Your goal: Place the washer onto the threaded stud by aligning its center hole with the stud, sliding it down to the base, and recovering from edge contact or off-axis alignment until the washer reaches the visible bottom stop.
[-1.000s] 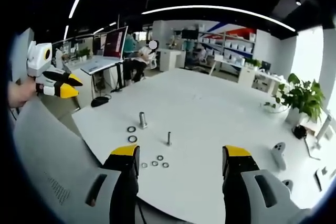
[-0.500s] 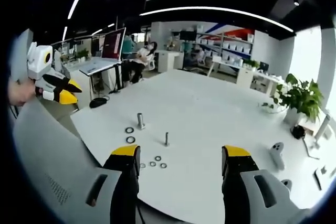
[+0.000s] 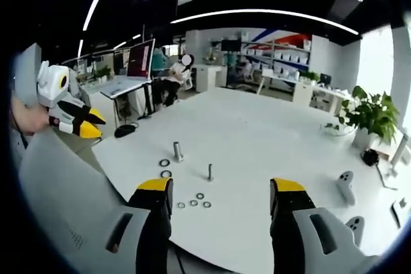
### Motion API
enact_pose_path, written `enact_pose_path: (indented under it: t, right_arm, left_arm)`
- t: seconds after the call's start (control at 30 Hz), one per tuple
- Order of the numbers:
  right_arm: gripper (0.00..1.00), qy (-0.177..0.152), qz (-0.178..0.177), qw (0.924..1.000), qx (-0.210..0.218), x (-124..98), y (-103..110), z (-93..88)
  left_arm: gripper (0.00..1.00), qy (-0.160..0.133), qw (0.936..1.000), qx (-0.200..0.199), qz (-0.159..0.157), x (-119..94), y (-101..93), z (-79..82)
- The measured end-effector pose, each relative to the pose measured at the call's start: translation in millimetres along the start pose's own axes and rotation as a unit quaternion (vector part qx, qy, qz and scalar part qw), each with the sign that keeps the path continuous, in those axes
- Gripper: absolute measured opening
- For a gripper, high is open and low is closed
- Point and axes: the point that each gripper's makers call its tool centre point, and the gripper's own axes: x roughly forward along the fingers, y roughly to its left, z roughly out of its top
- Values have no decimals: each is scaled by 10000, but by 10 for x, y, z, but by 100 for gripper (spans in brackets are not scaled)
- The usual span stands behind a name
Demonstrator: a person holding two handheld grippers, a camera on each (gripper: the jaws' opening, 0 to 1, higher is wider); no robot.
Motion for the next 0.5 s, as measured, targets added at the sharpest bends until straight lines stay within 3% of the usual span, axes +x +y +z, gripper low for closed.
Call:
enact_pose_path:
  t: [0.2,0.27,0.37,0.5]
  right_arm:
    - [63,47,181,9998,15,11,61,-21]
    - [61,172,114,9994,-260,12,33,-55]
    - [61,-124,251,9996,-26,-15,102,52]
    - [61,-79,375,9993,39,3,128,29]
  left_arm:
    - [24,238,9994,-103,218,17,94,-78]
    - [24,481,9979,-289,331,26,172,-186]
    - [24,518,9972,-326,439,18,220,-202]
    - [27,789,9956,-228,454,48,206,-302]
